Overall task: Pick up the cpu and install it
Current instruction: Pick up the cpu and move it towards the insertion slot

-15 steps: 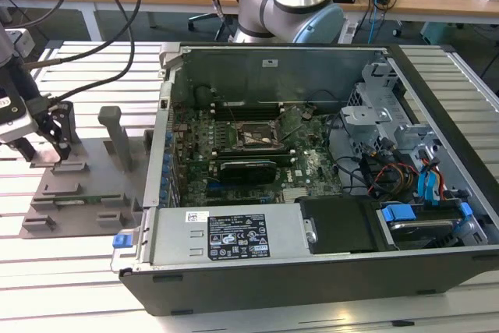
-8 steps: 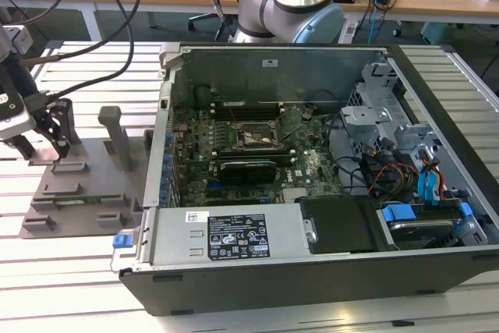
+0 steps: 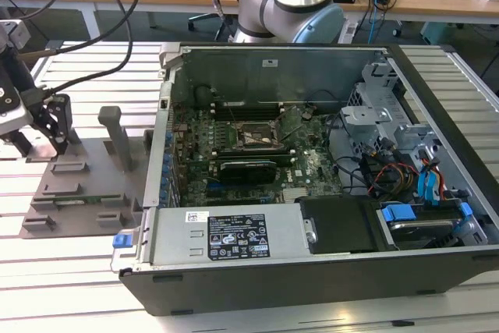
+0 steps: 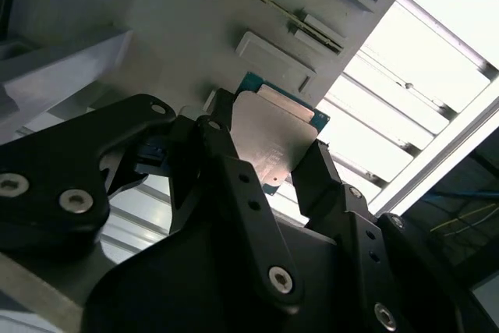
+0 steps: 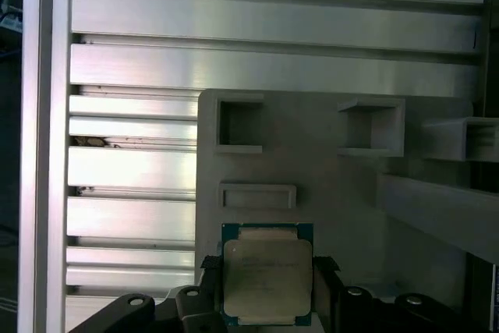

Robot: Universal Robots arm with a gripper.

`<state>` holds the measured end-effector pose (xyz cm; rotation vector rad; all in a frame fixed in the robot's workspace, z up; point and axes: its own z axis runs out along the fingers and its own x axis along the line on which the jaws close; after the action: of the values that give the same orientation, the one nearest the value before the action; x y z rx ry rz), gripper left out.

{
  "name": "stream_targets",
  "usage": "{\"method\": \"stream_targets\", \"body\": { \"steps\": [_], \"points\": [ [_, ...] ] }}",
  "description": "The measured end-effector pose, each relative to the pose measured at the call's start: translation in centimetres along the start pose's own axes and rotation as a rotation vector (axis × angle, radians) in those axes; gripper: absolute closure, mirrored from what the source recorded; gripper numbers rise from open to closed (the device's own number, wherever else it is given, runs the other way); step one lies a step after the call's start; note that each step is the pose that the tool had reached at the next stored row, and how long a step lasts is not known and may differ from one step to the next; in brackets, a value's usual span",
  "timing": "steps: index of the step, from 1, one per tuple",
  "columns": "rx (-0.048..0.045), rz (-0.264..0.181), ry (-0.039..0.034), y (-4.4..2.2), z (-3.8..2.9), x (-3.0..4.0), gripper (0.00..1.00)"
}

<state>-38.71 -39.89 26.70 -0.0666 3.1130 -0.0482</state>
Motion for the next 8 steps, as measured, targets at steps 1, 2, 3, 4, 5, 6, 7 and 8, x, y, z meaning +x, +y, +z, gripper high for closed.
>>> {"method": "stream_targets", "body": {
  "steps": [1, 2, 3, 4, 5, 6, 7, 8],
  "points": [
    [0.0, 0.0, 0.0, 0.0, -0.09, 0.0, 0.45],
    [0.0, 0.0, 0.0, -0.01, -0.29, -0.01, 0.45],
    [0.0, 0.0, 0.0, -0.01, -0.44, -0.01, 0.45],
    [-0.0001, 0.0, -0.0001, -0.02, -0.56, -0.02, 0.45],
    [0.0001, 0.0, 0.0001, -0.03, -0.82, -0.02, 0.45],
    [0.0, 0.0, 0.0, -0.04, -1.09, -0.03, 0.45],
    [0.0, 0.0, 0.0, -0.04, -1.24, -0.03, 0.45],
    [0.0, 0.0, 0.0001, -0.04, -1.38, -0.04, 0.45]
  ]
}}
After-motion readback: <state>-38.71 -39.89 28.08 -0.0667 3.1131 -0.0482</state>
